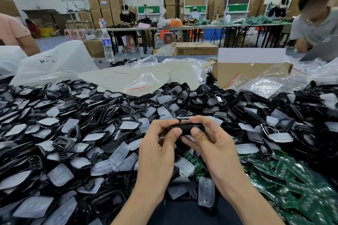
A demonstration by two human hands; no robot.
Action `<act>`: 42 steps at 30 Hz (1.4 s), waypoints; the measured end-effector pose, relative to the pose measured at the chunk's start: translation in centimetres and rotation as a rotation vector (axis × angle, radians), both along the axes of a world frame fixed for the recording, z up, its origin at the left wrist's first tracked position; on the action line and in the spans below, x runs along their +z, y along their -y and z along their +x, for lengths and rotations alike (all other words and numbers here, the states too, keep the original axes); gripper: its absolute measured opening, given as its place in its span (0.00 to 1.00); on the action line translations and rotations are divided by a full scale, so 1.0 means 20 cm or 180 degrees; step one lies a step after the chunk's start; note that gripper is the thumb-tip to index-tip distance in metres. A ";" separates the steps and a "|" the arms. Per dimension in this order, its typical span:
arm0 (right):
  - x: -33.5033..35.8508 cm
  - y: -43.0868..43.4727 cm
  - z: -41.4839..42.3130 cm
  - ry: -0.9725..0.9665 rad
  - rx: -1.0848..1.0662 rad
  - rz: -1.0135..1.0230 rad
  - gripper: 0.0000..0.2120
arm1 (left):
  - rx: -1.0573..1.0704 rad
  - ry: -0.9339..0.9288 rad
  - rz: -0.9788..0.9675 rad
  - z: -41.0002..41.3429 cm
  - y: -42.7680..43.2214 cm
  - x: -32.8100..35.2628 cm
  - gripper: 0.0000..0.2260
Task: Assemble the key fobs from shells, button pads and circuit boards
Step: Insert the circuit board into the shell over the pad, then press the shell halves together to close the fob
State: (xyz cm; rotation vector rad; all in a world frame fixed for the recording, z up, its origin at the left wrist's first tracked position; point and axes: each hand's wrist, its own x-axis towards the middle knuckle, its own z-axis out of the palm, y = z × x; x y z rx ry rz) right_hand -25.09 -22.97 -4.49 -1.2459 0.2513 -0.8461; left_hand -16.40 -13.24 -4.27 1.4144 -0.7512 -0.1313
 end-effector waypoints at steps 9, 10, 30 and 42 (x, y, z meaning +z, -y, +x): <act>0.02 -0.03 0.00 -0.0048 -0.0072 -0.0185 0.10 | 0.0194 0.0304 0.0116 0.00 0.01 -0.03 0.14; 0.02 -0.03 0.00 -0.0073 -0.0091 -0.0221 0.13 | 0.0196 0.0318 0.0129 0.00 0.01 -0.03 0.14; 0.05 -0.02 -0.02 0.0051 0.0029 -0.0211 0.09 | -0.0039 0.0209 -0.0017 0.00 -0.01 0.01 0.12; 0.04 0.02 -0.04 0.0084 0.0054 -0.0180 0.09 | -0.0434 0.0299 -0.0064 0.03 -0.02 0.04 0.09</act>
